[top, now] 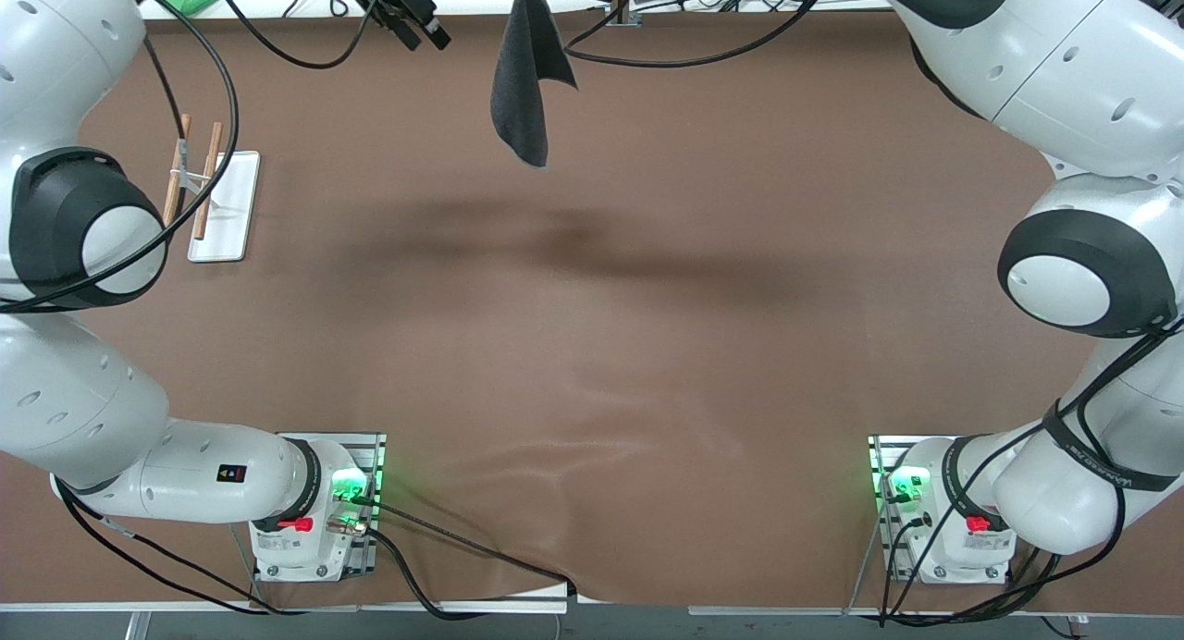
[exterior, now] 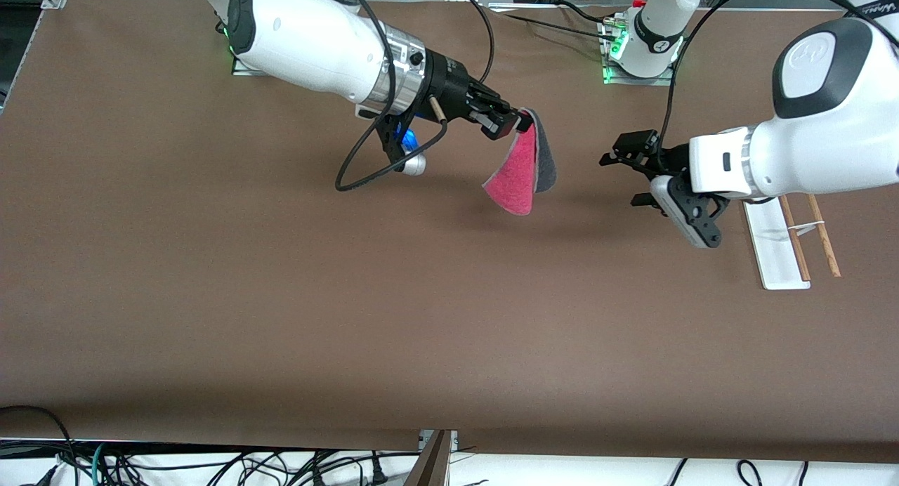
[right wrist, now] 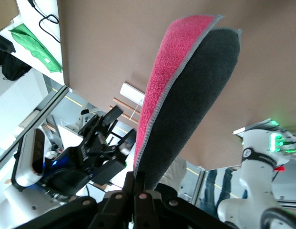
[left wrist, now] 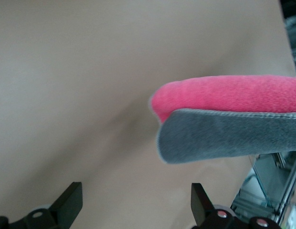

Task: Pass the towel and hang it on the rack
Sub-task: 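Grasp the hanging towel edge with the left gripper beside the right gripper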

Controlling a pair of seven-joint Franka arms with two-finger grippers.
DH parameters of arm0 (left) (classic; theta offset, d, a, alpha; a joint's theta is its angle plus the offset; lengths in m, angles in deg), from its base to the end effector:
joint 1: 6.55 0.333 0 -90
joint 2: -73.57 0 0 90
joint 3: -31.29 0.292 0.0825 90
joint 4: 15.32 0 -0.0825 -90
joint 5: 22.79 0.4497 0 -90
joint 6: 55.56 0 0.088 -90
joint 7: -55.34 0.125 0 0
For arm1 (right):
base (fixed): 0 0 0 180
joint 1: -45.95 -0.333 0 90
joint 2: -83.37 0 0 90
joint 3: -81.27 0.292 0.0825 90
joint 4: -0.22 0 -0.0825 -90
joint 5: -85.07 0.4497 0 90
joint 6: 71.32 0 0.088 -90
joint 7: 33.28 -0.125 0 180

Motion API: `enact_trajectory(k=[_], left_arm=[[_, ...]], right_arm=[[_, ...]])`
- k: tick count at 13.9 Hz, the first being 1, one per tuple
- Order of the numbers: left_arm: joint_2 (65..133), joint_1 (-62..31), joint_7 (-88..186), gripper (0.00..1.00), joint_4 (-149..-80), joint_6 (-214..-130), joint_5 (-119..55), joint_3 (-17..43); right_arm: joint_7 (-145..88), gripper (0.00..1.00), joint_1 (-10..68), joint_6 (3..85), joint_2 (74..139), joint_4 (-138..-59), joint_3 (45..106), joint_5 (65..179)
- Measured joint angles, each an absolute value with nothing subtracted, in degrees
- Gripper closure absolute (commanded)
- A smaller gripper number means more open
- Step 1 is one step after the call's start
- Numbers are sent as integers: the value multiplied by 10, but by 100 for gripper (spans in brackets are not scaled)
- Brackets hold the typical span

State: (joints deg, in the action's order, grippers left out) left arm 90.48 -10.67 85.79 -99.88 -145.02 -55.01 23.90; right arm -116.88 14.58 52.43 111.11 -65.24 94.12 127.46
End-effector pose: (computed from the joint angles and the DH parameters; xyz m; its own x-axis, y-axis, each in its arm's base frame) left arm 0.6595 -0.1940 0.4622 0.7965 -0.5954 0.1049 -0.5350 -0.6133 0.5811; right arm 0.5789 0.5526 0.5726 0.5271 -0.4749 -0.7047 -0.8490 -0.3302 -0.4125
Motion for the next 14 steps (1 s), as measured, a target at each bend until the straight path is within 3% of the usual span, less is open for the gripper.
enact_trajectory(k=[6, 14], left_arm=[[926, -107, 974, 0, -1021, -1444, -585, 214], [927, -87, 1157, 0, -1104, -1453, -668, 204]], right_arm=[[-1185, 100, 131, 551, 1118, -652, 941, 1275], [-1185, 100, 131, 553, 1120, -652, 941, 1275]])
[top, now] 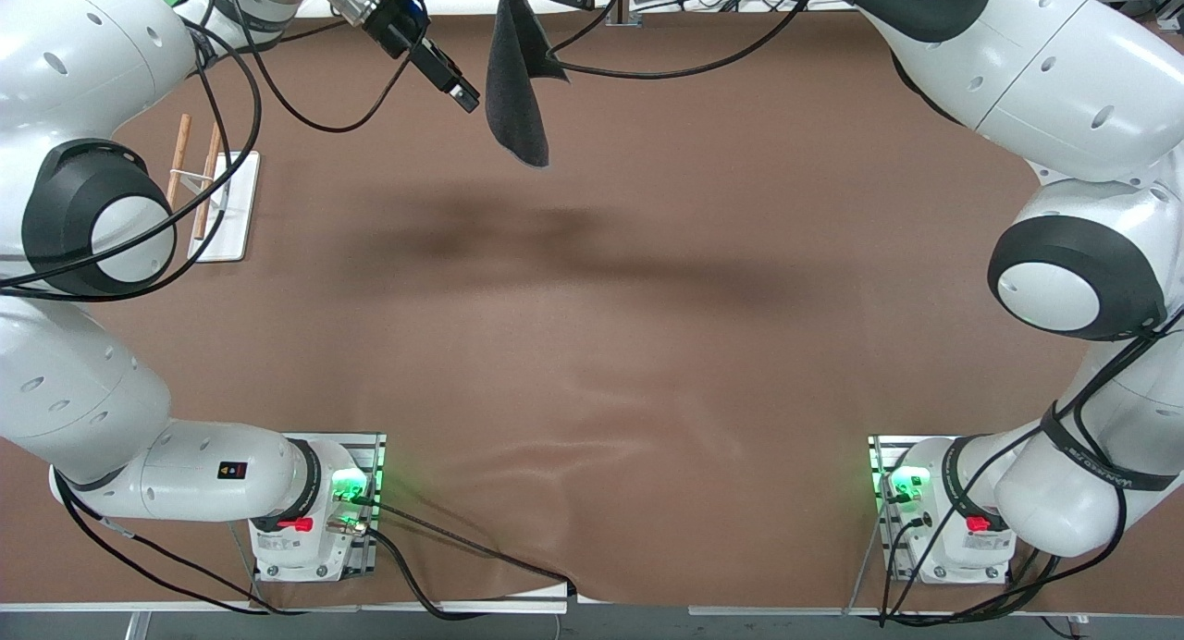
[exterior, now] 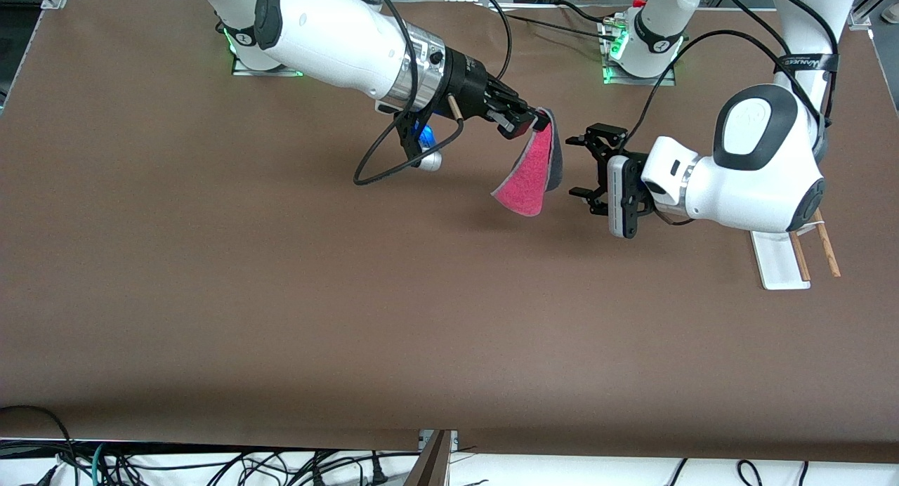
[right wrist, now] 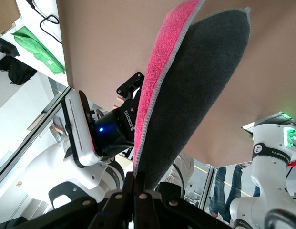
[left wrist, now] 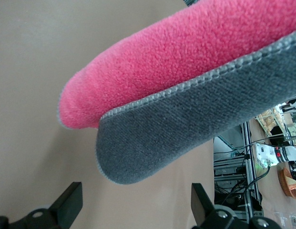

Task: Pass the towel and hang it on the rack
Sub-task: 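Grasp the hanging towel edge with the left gripper beside the right gripper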

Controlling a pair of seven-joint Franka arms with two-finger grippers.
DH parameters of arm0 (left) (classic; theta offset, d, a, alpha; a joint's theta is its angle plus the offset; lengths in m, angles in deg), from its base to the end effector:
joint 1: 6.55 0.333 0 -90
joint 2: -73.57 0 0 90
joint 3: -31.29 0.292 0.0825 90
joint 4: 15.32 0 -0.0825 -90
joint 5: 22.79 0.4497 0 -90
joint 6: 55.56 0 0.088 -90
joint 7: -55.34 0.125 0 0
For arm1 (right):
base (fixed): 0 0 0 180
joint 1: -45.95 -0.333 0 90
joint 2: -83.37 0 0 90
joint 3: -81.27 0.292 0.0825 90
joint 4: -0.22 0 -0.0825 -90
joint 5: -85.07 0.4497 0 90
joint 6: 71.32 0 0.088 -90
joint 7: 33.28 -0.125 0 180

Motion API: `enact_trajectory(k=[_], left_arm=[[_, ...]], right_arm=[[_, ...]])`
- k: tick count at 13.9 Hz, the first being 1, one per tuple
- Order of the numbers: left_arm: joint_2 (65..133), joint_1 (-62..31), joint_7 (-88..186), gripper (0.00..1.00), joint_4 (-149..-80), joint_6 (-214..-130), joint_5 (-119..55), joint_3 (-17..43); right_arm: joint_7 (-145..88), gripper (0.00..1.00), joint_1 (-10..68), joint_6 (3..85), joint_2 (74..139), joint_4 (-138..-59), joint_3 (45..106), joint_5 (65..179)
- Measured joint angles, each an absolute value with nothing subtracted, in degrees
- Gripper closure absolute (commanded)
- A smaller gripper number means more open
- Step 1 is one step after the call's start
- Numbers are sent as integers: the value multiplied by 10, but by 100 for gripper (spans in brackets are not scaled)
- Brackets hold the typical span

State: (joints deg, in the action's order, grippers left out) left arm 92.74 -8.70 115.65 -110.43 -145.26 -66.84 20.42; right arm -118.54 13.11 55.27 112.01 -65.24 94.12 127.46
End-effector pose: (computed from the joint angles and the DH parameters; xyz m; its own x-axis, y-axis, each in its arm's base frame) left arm 0.6262 -0.2256 0.3629 0.5509 -0.7393 0.3872 -0.7042 -0.1629 0.6910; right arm 0.5734 0.5675 0.5649 0.5052 -0.4807 -0.7167 -0.8628 -0.3013 -0.4061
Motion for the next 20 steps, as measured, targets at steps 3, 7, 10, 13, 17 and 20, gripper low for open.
enact_trajectory(k=[3, 7, 10, 13, 17, 20], left_arm=[[927, -89, 1198, 0, -1126, -1477, -694, 191], [927, -89, 1253, 90, -1158, -1503, -730, 190], [927, -88, 1268, 100, -1161, -1506, -732, 191], [927, -86, 1276, 100, -1161, -1506, -732, 191], [927, -85, 1278, 100, -1161, -1506, -732, 191], [927, -85, 1278, 100, -1161, -1506, -732, 191]], right_arm=[[-1185, 100, 131, 553, 1120, -652, 941, 1275], [-1185, 100, 131, 553, 1120, -652, 941, 1275], [-1185, 100, 131, 553, 1120, -652, 941, 1275], [-1185, 100, 131, 553, 1120, -652, 941, 1275], [-1185, 100, 131, 553, 1120, -652, 941, 1275], [-1186, 29, 131, 553, 1120, -652, 941, 1275]])
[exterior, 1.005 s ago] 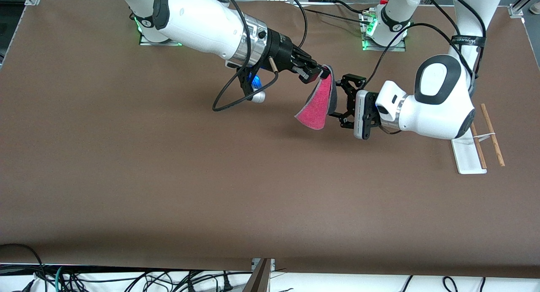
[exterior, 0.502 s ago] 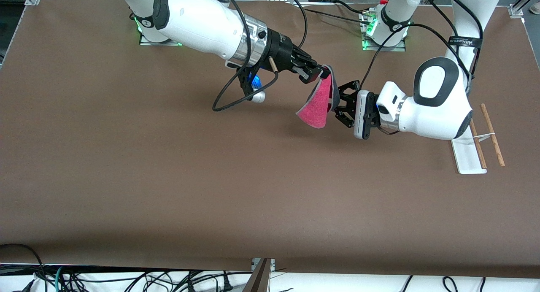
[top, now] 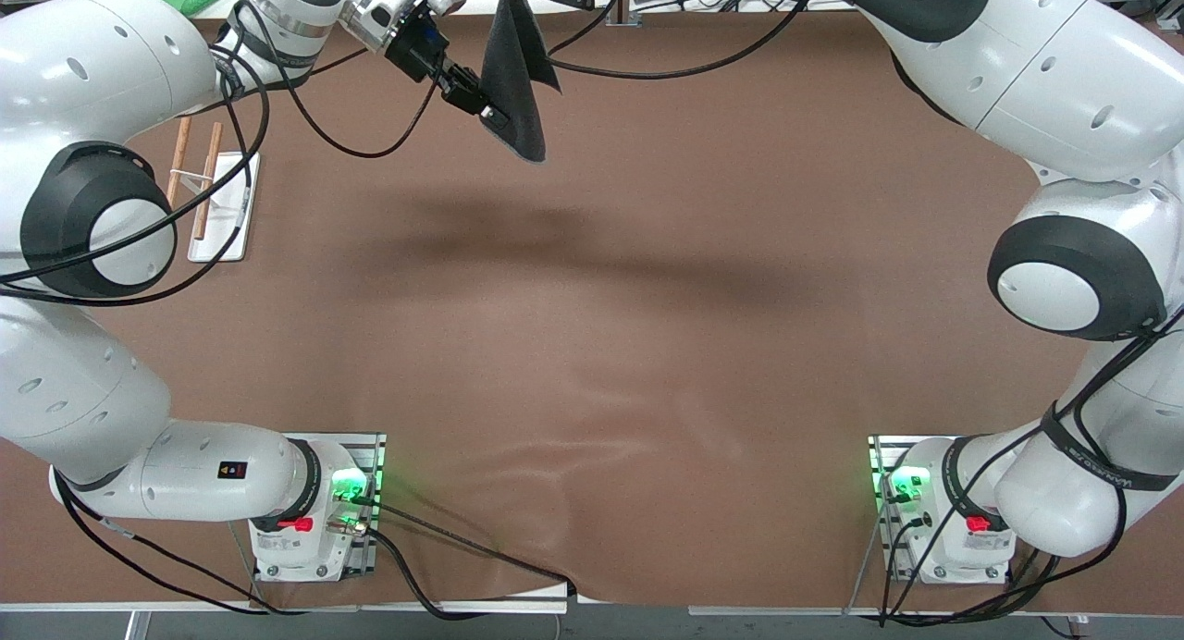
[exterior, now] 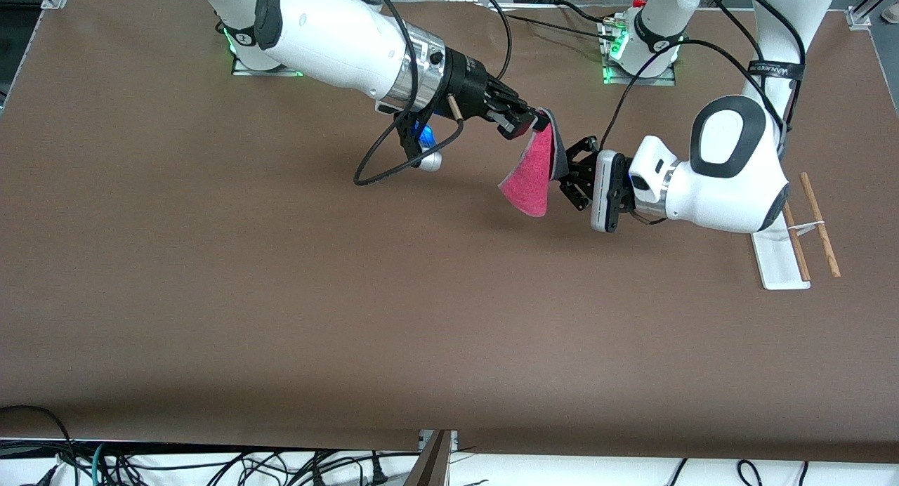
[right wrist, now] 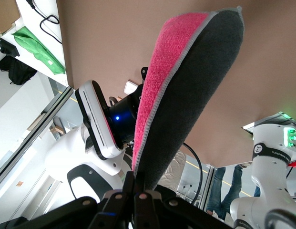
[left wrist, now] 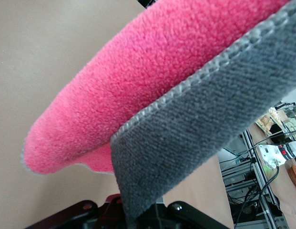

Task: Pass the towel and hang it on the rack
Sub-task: 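Grasp the hanging towel edge with the left gripper beside the right gripper, then open the right gripper and pull back while the left gripper carries the towel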

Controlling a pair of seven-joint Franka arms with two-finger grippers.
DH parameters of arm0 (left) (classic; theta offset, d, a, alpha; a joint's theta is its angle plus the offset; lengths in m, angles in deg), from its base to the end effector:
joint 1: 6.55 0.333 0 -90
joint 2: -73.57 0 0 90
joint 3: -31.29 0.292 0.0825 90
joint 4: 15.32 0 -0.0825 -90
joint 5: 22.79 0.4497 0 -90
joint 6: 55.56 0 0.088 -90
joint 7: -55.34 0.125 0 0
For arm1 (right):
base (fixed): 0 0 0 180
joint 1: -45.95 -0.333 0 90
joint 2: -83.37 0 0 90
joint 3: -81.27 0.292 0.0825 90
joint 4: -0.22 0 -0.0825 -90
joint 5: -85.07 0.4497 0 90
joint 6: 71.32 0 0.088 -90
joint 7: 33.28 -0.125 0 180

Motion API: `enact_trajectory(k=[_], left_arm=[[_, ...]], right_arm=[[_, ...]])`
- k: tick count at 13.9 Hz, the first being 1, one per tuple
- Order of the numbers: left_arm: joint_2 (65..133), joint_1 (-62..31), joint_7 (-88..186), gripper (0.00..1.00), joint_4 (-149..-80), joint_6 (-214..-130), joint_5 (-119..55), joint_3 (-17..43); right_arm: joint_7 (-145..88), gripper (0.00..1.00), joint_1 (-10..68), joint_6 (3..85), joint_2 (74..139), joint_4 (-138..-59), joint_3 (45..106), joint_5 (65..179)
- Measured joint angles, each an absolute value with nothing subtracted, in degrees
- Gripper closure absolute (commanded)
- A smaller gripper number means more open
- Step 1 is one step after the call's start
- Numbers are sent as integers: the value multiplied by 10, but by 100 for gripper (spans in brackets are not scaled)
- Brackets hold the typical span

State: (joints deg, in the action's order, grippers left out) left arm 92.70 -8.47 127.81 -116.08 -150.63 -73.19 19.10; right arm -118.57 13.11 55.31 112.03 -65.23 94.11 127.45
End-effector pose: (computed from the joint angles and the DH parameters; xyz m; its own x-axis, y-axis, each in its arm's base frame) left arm 0.6142 -0.2401 0.3264 0.4857 -0.6826 0.5461 -0.7683 -0.0354 0.6391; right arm 0.5736 0.5674 0.5648 0.5047 -0.4812 -0.7168 -0.8631 -0.3004 -0.4060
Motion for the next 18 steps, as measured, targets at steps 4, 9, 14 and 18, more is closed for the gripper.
enact_trajectory(k=[4, 9, 14, 18], left_arm=[[927, -84, 1278, 100, -1161, -1506, -732, 191], [925, -83, 1279, 100, -1154, -1507, -732, 192], [917, -40, 1277, 100, -1131, -1460, -676, 200], [917, 3, 1225, 100, -1089, -1421, -571, 202]], right_arm=[[-1187, 0, 132, 554, 1120, -652, 939, 1275], [-1187, 0, 152, 554, 1120, -652, 930, 1274], [-1109, 0, 231, 474, 1120, -648, 927, 1274], [-973, 0, 304, 345, 1119, -643, 925, 1274]])
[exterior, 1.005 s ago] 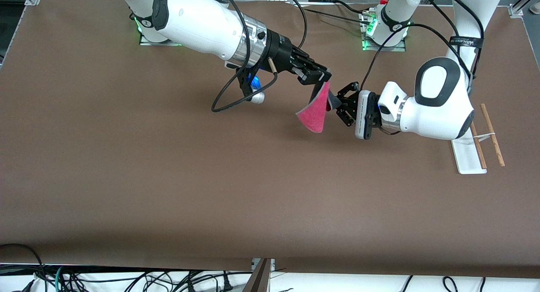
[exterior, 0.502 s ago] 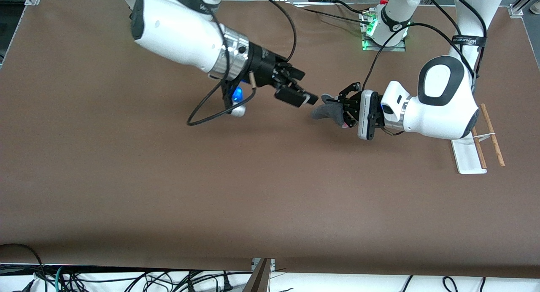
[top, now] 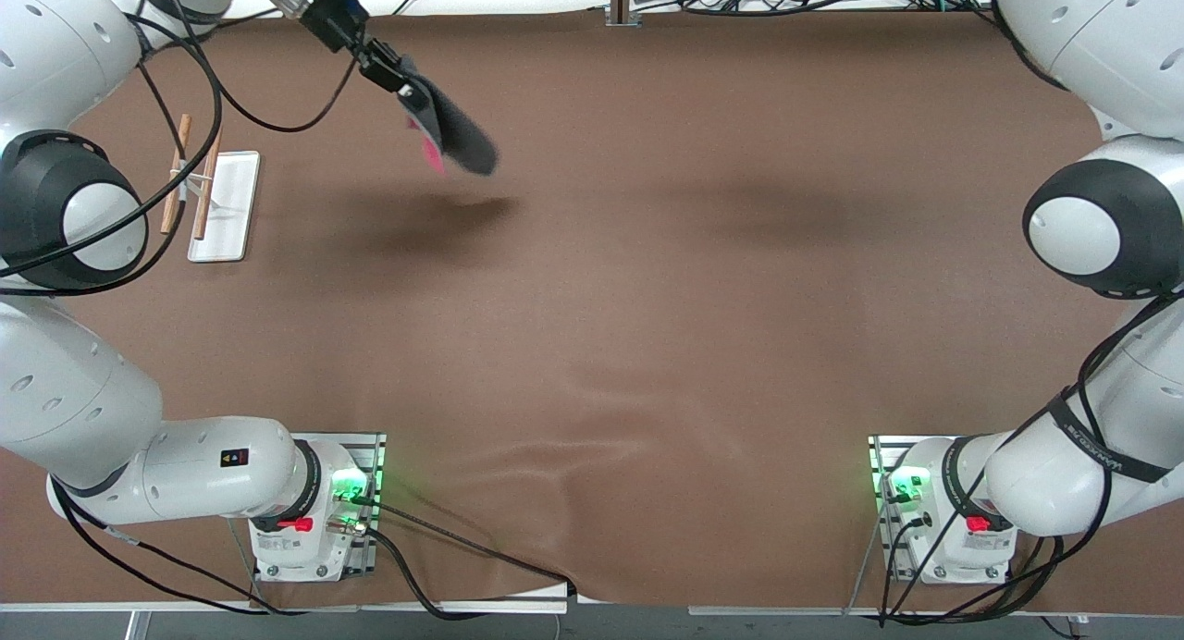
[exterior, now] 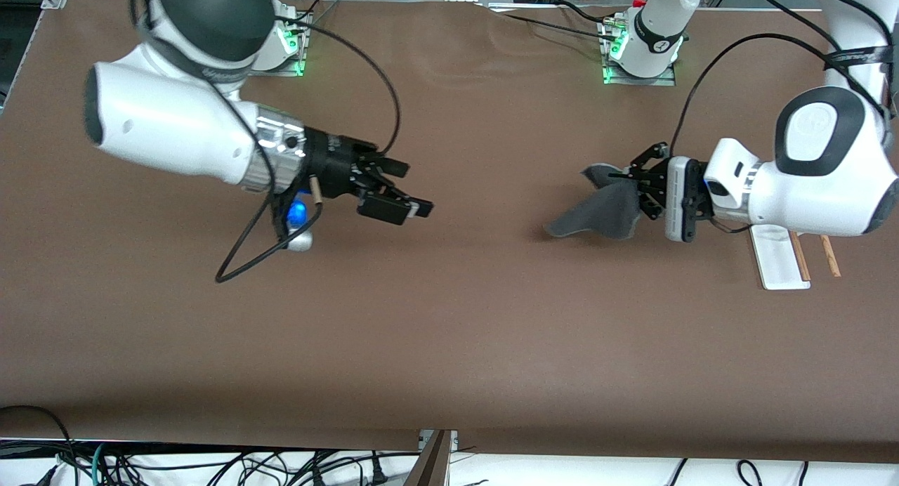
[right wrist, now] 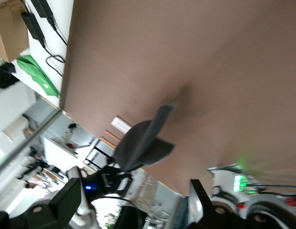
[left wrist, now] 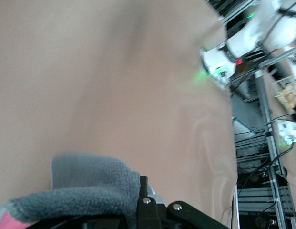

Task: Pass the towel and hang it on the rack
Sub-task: 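Open the right gripper and pull back while the left gripper carries the towel, then move the towel with the left gripper over the wooden dowel rack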

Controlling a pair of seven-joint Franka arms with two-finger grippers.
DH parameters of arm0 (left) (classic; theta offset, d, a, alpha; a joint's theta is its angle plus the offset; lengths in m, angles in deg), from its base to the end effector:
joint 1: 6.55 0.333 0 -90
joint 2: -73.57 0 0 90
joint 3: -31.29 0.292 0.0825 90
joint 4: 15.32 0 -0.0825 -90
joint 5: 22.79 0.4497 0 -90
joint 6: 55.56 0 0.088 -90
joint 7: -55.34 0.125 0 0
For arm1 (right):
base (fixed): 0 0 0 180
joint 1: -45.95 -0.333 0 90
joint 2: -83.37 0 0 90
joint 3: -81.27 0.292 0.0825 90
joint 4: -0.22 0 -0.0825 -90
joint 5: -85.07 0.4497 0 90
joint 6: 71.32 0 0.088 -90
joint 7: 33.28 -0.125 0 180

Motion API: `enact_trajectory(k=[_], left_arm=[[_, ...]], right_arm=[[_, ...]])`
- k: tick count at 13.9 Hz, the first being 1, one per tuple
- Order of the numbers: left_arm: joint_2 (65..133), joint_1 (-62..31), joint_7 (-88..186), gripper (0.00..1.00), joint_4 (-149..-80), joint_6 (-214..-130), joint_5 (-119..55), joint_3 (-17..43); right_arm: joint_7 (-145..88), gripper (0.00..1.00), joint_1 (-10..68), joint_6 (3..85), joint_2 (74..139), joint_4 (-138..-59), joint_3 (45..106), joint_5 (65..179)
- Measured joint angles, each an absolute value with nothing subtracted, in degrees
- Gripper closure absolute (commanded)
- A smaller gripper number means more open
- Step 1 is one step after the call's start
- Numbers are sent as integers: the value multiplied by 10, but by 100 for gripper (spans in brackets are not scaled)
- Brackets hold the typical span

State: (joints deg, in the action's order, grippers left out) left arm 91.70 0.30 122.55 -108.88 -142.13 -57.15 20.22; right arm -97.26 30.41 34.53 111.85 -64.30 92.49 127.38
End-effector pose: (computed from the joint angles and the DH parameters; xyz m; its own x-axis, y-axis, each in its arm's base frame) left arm 0.6465 -0.1128 0.3738 0.4932 -0.7866 0.3715 -0.7754 -0.2040 0.5976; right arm 0.6835 0.3753 0.5433 0.6574 -0.4541 -0.6013 -0.7484 -0.4864 -0.4509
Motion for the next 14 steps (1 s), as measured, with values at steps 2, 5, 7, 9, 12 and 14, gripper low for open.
enact_trajectory(k=[2, 5, 7, 9, 12, 14], left_arm=[[917, 14, 1189, 100, -1072, -1421, -515, 203], [918, 44, 1163, 100, -1059, -1421, -454, 206], [919, 58, 1153, 100, -1042, -1421, -392, 216], [923, 60, 1148, 100, -1034, -1421, -320, 239], [946, 78, 1148, 100, -1033, -1450, -248, 285], [967, 113, 1149, 100, -1033, -1473, -239, 292]], right_arm=[[-901, 0, 336, 261, 1106, -641, 917, 1267], [-782, 0, 370, 160, 1065, -664, 892, 1220], [-690, 0, 375, 116, 1026, -701, 867, 1163], [-595, 0, 376, 103, 989, -743, 853, 1081], [-486, 0, 376, 105, 947, -796, 850, 958], [-443, 0, 376, 118, 929, -821, 848, 906]])
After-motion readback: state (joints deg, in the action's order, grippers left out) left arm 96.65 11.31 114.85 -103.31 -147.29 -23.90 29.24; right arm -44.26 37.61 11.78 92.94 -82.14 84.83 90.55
